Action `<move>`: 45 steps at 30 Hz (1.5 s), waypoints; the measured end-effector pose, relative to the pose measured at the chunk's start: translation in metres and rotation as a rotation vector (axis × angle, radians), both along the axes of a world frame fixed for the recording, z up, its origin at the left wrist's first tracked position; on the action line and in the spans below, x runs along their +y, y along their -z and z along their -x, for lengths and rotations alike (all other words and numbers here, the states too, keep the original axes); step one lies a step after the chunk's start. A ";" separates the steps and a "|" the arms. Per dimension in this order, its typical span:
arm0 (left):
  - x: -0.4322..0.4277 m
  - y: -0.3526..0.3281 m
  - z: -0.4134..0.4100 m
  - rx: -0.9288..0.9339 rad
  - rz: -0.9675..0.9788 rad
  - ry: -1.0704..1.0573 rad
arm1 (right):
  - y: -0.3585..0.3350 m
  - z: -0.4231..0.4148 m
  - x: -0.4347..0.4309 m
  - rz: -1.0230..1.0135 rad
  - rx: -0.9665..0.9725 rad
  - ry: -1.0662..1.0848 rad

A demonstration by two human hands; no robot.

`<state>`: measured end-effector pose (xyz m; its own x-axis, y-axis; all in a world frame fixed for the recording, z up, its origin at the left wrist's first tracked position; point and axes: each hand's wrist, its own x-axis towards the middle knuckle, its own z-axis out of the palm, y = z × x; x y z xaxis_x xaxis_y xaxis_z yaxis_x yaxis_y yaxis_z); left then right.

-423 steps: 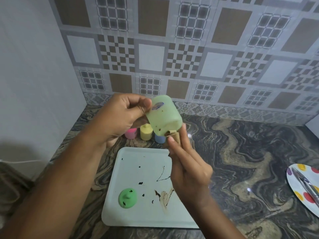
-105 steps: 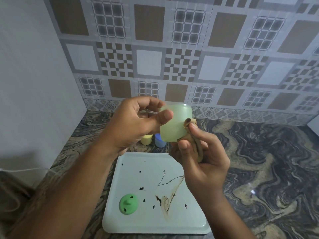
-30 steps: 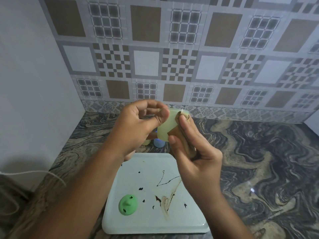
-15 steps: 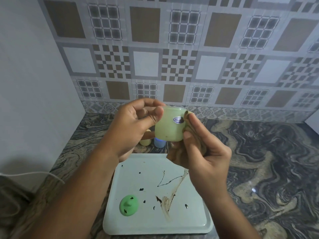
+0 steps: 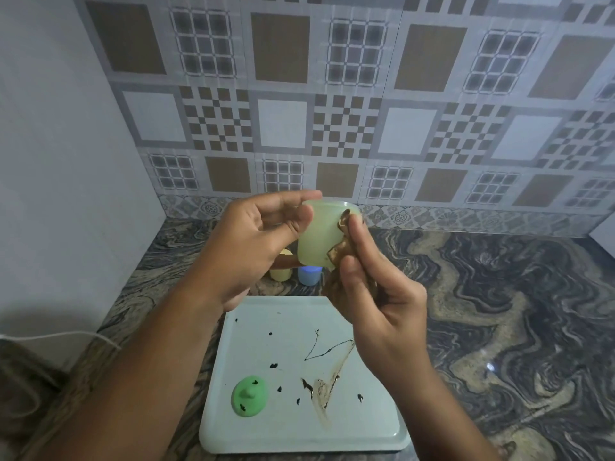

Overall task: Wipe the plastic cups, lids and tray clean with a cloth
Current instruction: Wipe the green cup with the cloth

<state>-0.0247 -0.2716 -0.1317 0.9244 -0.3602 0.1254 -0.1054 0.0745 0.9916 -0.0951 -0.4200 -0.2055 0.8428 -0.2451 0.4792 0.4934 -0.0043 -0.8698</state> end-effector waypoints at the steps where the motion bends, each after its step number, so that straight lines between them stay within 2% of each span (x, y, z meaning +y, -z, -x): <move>1: 0.000 0.000 0.000 0.001 -0.001 -0.004 | 0.000 0.001 0.000 -0.021 -0.001 -0.011; 8: -0.005 0.005 0.000 -0.005 -0.028 -0.087 | 0.005 -0.002 0.006 0.167 -0.126 0.139; 10: -0.006 0.006 0.000 -0.008 -0.013 -0.090 | 0.003 -0.002 0.008 0.129 -0.114 0.133; 13: -0.005 0.006 -0.001 -0.013 0.001 -0.089 | -0.002 0.000 0.004 -0.048 -0.007 0.014; 19: -0.005 0.005 0.001 -0.024 -0.007 -0.101 | -0.013 0.004 0.002 -0.165 0.044 -0.014; 24: -0.005 0.004 0.001 -0.026 -0.017 -0.105 | -0.008 0.001 0.004 -0.105 0.023 -0.016; 32: -0.005 0.002 0.004 -0.007 -0.012 -0.103 | -0.006 -0.001 0.003 -0.132 -0.049 0.069; 36: -0.006 0.002 0.005 0.003 0.007 -0.077 | 0.003 -0.004 0.006 0.055 -0.146 0.153; 40: -0.001 0.002 0.003 0.011 -0.036 -0.042 | -0.010 0.000 0.004 -0.145 -0.054 0.160; 45: 0.004 0.000 0.002 -0.023 -0.097 0.039 | -0.012 -0.002 0.003 -0.171 -0.001 0.094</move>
